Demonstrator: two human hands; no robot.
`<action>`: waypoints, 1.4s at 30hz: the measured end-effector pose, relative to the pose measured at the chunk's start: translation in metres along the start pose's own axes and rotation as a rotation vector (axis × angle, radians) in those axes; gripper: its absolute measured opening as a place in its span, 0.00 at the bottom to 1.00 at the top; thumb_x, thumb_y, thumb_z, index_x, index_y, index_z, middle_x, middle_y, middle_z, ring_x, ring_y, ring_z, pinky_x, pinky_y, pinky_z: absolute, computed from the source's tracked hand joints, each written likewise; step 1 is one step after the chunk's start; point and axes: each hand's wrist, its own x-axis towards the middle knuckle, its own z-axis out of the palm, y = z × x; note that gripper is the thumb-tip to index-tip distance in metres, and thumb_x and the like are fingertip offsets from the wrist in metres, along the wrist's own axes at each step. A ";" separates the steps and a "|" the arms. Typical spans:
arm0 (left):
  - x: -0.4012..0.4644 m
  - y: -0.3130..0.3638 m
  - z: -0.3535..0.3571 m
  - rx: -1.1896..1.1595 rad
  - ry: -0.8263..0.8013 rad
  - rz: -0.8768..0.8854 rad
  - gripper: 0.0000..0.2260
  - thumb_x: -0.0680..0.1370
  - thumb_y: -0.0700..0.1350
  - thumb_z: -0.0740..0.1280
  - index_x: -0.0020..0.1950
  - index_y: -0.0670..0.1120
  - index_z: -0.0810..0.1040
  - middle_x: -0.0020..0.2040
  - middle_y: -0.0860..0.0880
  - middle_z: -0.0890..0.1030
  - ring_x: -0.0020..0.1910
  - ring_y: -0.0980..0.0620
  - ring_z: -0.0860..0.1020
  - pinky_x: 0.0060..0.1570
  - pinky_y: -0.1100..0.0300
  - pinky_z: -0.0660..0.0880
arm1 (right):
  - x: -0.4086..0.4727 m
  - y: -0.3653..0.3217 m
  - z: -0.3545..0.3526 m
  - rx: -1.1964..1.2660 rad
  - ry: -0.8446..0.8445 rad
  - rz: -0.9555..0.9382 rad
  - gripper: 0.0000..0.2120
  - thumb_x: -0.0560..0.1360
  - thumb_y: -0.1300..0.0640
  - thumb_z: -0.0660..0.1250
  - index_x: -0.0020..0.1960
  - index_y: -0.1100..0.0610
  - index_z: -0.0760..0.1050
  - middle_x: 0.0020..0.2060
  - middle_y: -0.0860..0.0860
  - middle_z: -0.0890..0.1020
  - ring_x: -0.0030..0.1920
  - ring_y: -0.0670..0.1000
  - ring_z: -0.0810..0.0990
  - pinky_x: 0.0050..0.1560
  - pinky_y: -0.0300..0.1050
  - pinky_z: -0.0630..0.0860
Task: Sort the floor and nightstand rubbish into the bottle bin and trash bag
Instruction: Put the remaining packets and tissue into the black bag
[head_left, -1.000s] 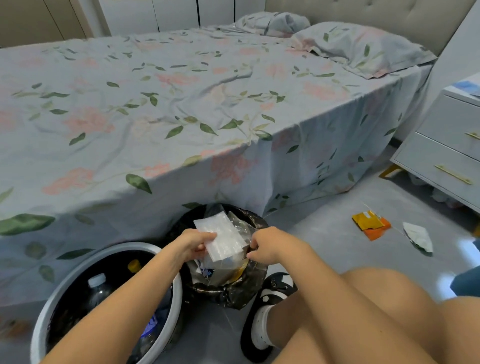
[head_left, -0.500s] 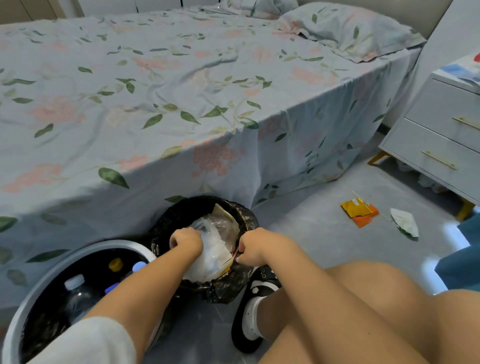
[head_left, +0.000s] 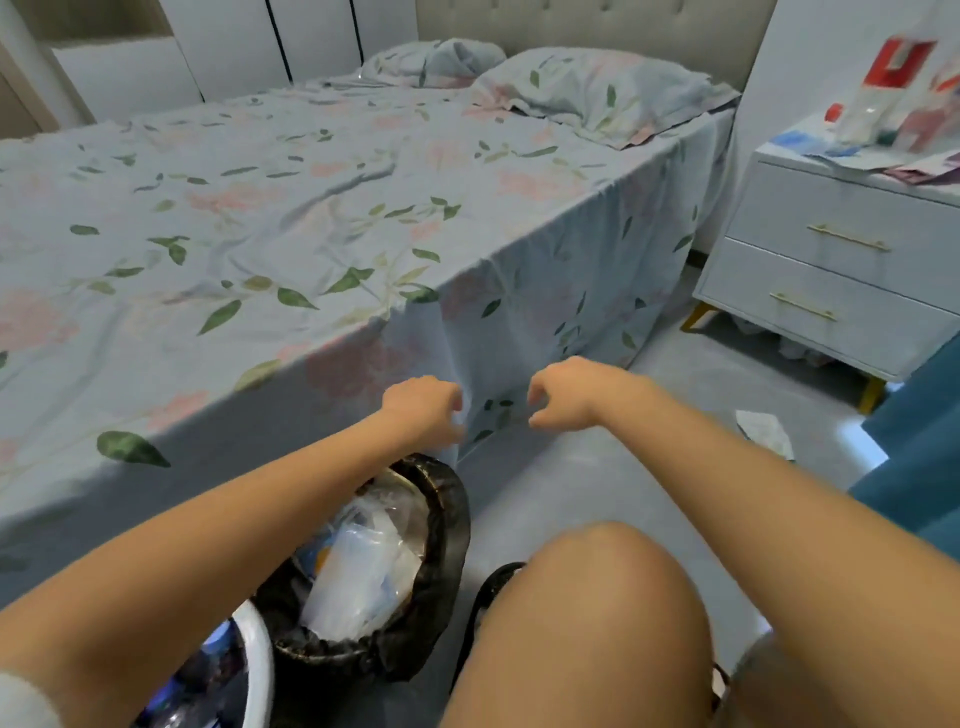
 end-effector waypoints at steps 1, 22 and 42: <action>0.013 0.015 -0.002 -0.013 0.008 0.048 0.18 0.76 0.58 0.64 0.63 0.53 0.74 0.57 0.47 0.76 0.56 0.44 0.75 0.48 0.55 0.72 | -0.002 0.028 -0.004 -0.004 0.031 0.040 0.17 0.74 0.50 0.63 0.62 0.52 0.76 0.60 0.54 0.79 0.60 0.57 0.76 0.60 0.53 0.75; 0.349 0.321 0.190 -0.470 -0.242 0.087 0.21 0.74 0.53 0.70 0.62 0.44 0.77 0.60 0.45 0.79 0.59 0.46 0.76 0.50 0.58 0.71 | 0.117 0.416 0.282 0.624 0.081 0.683 0.22 0.76 0.52 0.65 0.68 0.52 0.69 0.62 0.54 0.76 0.63 0.56 0.74 0.62 0.50 0.73; 0.424 0.391 0.253 -0.370 -0.182 -0.101 0.40 0.62 0.61 0.77 0.66 0.44 0.66 0.64 0.44 0.72 0.65 0.43 0.71 0.60 0.50 0.69 | 0.137 0.453 0.346 0.553 0.081 0.626 0.19 0.75 0.60 0.61 0.66 0.53 0.71 0.60 0.51 0.78 0.62 0.54 0.74 0.58 0.45 0.74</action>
